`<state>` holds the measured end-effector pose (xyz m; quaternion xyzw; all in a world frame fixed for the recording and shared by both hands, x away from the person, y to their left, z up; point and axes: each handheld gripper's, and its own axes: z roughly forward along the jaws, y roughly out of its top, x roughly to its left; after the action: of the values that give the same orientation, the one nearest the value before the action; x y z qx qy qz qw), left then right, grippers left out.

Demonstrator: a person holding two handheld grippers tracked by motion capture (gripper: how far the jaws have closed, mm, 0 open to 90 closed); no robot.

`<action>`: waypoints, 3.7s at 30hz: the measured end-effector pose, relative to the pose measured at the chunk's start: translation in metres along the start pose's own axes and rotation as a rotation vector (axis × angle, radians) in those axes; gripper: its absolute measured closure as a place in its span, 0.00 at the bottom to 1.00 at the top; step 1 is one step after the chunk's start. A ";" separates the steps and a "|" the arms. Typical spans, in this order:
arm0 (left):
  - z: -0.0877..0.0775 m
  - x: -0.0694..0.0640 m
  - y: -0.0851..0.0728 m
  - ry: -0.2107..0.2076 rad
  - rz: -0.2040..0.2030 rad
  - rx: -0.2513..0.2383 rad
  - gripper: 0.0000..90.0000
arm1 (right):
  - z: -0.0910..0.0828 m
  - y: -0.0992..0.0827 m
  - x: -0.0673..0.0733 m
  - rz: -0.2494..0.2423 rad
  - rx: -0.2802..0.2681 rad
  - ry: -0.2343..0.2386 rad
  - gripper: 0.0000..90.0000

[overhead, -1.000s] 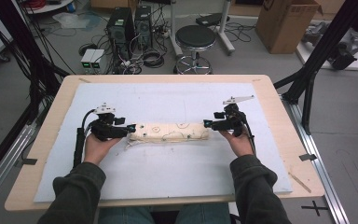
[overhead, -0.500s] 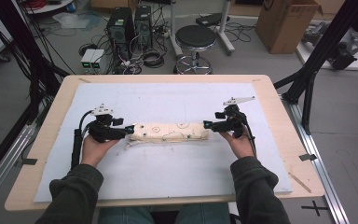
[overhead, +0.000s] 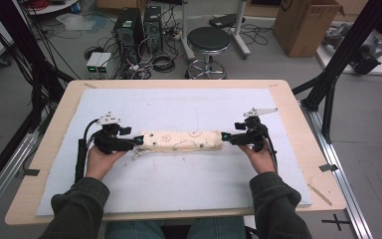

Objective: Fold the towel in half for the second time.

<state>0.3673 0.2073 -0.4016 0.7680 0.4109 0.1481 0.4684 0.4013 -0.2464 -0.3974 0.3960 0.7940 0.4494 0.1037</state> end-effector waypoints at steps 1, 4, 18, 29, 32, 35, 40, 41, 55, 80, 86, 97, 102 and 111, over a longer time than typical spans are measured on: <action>0.000 -0.001 0.000 -0.002 -0.001 0.000 0.35 | 0.000 0.000 0.000 -0.006 -0.001 -0.003 0.20; -0.001 -0.004 0.000 -0.005 0.007 -0.001 0.35 | -0.002 -0.001 0.002 -0.006 -0.003 -0.004 0.20; -0.005 -0.007 -0.016 -0.002 0.008 -0.002 0.35 | -0.006 -0.016 0.003 -0.016 -0.003 -0.019 0.19; -0.010 -0.011 -0.023 -0.004 0.022 -0.007 0.34 | -0.011 -0.022 0.008 -0.017 -0.006 -0.021 0.18; -0.011 -0.011 -0.025 -0.002 0.019 -0.003 0.34 | -0.012 -0.022 0.009 -0.022 -0.012 -0.019 0.18; -0.013 -0.011 -0.026 -0.005 0.030 0.001 0.33 | -0.015 -0.024 0.010 -0.024 -0.013 -0.018 0.18; -0.017 -0.014 -0.028 -0.008 0.035 0.000 0.33 | -0.020 -0.028 0.010 -0.028 -0.021 -0.022 0.18; -0.018 -0.014 -0.029 -0.008 0.040 0.000 0.33 | -0.021 -0.029 0.010 -0.029 -0.019 -0.021 0.18; -0.028 -0.028 -0.029 -0.021 0.078 -0.007 0.32 | -0.037 -0.039 0.016 -0.047 -0.028 -0.036 0.16; -0.047 -0.037 -0.049 -0.019 0.081 -0.014 0.29 | -0.064 -0.061 0.022 -0.054 -0.037 -0.044 0.14; -0.052 -0.039 -0.054 -0.013 0.080 -0.016 0.28 | -0.067 -0.066 0.023 -0.054 -0.035 -0.049 0.14; -0.060 -0.041 -0.060 -0.004 0.079 -0.030 0.27 | -0.076 -0.077 0.023 -0.045 -0.052 -0.056 0.14; -0.064 -0.041 -0.064 0.001 0.083 -0.031 0.27 | -0.081 -0.083 0.022 -0.044 -0.059 -0.063 0.14; -0.073 -0.042 -0.071 0.010 0.087 -0.037 0.27 | -0.092 -0.094 0.021 -0.032 -0.061 -0.083 0.14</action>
<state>0.2612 0.2344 -0.4173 0.7757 0.3764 0.1796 0.4737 0.2892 -0.3160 -0.4158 0.3981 0.7813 0.4548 0.1558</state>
